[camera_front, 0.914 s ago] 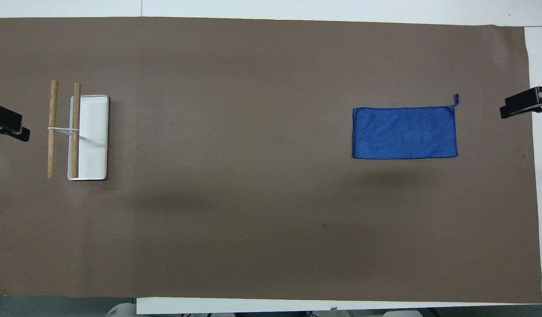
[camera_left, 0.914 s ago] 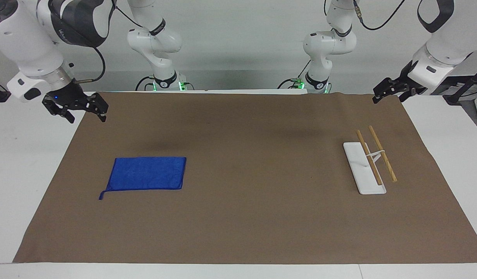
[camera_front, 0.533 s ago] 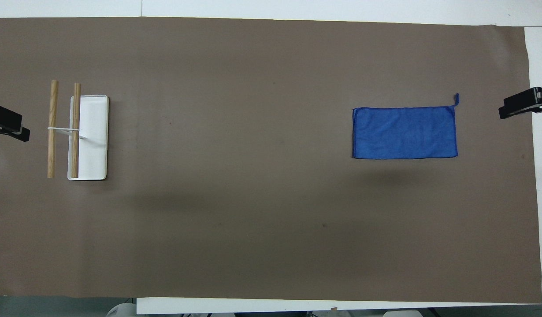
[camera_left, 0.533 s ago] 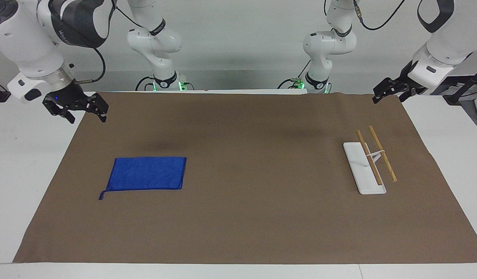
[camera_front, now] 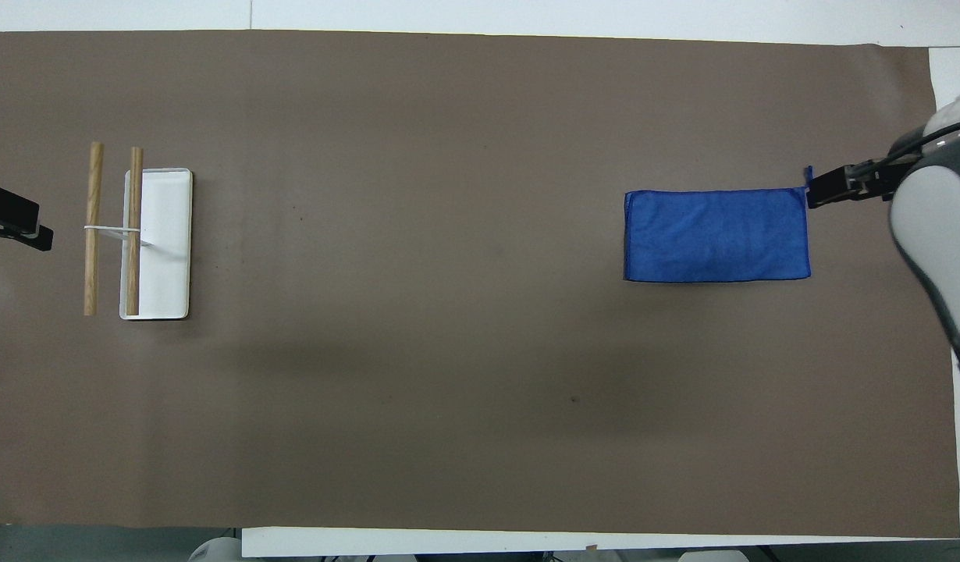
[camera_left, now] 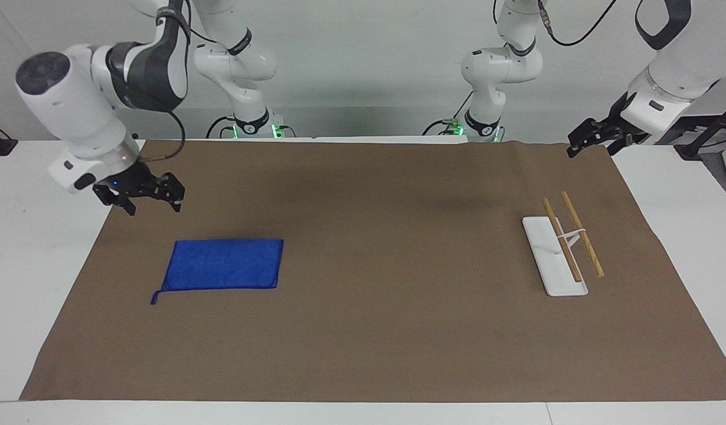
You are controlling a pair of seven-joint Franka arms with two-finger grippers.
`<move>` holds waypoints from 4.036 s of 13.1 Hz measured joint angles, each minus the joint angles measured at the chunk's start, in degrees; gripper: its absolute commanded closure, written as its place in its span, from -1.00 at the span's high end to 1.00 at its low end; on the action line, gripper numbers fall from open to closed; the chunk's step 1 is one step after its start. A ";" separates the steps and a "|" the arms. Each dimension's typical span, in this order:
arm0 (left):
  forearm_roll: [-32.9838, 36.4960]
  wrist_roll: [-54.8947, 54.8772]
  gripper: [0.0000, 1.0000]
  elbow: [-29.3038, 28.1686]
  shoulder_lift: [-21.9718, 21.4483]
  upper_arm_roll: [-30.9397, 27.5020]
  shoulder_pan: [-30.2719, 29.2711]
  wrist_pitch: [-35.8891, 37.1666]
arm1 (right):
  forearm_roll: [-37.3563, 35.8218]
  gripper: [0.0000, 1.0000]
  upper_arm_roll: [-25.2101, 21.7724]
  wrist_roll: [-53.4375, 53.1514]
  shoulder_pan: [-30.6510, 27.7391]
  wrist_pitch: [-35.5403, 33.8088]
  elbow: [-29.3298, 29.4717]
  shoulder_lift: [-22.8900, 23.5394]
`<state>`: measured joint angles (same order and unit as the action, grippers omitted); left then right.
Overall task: Right arm passes towel to left arm to hang
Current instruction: 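Lower the right gripper onto the blue towel's edge and close it, then lift the towel with the right gripper while the left gripper approaches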
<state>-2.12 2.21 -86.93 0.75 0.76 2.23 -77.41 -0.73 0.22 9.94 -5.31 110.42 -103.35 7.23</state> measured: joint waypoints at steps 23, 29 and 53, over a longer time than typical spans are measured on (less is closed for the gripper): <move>0.00 0.00 1.00 0.00 0.00 0.00 0.00 0.00 | 0.00 -0.98 0.77 1.03 -0.30 27.04 -16.71 9.39; 0.00 0.00 1.00 0.00 0.00 0.00 0.00 0.00 | 0.01 -1.00 1.73 -1.19 -0.36 23.97 -14.35 8.97; -10.32 78.18 1.00 -16.17 -4.48 0.94 3.22 -24.64 | 23.24 -1.00 44.37 -112.13 5.24 36.88 10.41 14.31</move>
<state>-12.44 80.39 -103.11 -3.73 1.69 5.45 -102.04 22.50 44.59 -102.18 -0.07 147.30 -92.95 21.54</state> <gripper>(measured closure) 0.000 0.943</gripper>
